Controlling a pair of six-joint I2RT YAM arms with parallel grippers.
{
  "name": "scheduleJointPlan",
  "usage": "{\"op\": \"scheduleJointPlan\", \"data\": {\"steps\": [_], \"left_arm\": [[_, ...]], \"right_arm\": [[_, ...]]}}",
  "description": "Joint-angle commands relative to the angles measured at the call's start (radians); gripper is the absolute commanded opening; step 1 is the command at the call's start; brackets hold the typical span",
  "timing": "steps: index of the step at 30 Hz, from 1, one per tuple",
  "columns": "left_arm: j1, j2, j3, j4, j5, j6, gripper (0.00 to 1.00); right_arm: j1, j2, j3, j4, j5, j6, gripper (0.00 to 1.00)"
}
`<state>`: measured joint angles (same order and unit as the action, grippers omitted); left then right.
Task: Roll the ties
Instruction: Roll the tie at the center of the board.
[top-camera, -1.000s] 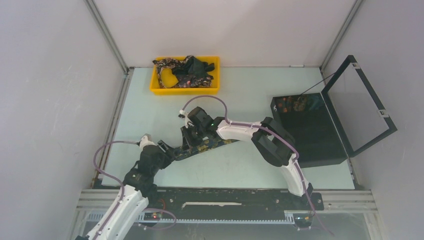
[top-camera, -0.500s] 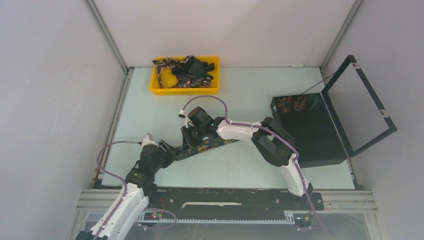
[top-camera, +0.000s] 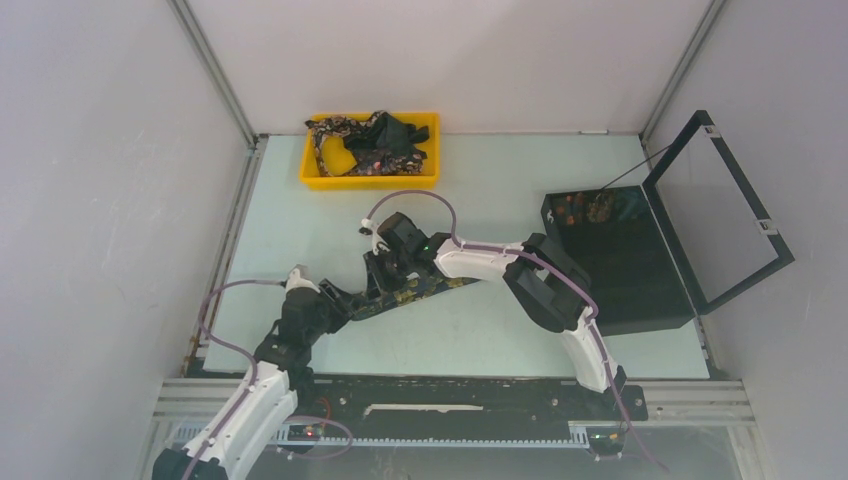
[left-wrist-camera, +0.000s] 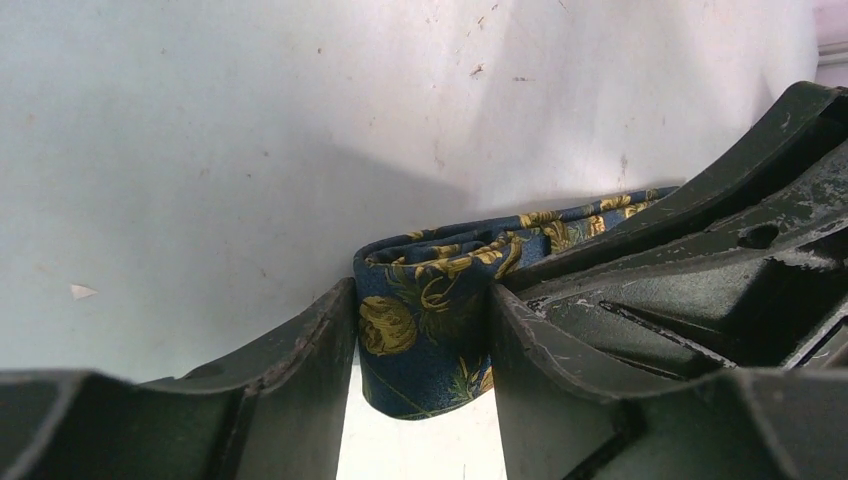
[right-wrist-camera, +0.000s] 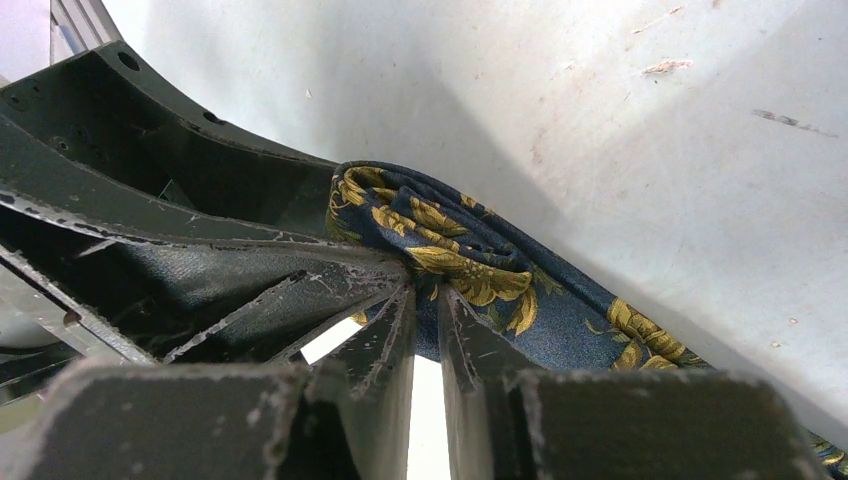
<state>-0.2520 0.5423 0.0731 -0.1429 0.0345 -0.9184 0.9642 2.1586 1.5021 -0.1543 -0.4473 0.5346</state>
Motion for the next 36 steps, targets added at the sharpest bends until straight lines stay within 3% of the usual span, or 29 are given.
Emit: {"op": "scheduleJointPlan", "data": {"steps": [1, 5, 8, 15, 22, 28, 36], "left_arm": [[0.007, 0.034, -0.021, 0.080, 0.040, 0.001, 0.53], [0.006, 0.060, -0.025, 0.114, 0.044, 0.005, 0.47], [0.007, 0.073, -0.026, 0.130, 0.049, 0.010, 0.32], [0.007, 0.051, -0.002, 0.082, 0.037, 0.039, 0.15], [0.006, -0.001, 0.025, -0.002, 0.009, 0.065, 0.05], [0.006, -0.020, 0.038, -0.032, 0.004, 0.073, 0.03], [0.006, -0.036, 0.050, -0.056, 0.004, 0.078, 0.02]], "right_arm": [[0.000, -0.002, -0.023, -0.050, 0.039, -0.015, 0.18], [-0.002, -0.004, -0.022, -0.049, 0.039, -0.015, 0.18], [-0.007, -0.006, -0.017, -0.050, 0.039, -0.018, 0.18], [-0.040, -0.064, 0.017, -0.101, 0.055, -0.037, 0.18], [-0.113, -0.171, -0.089, -0.125, 0.105, -0.035, 0.21], [-0.172, -0.232, -0.205, -0.155, 0.198, -0.001, 0.22], [-0.184, -0.189, -0.251, -0.169, 0.226, 0.019, 0.22]]}}
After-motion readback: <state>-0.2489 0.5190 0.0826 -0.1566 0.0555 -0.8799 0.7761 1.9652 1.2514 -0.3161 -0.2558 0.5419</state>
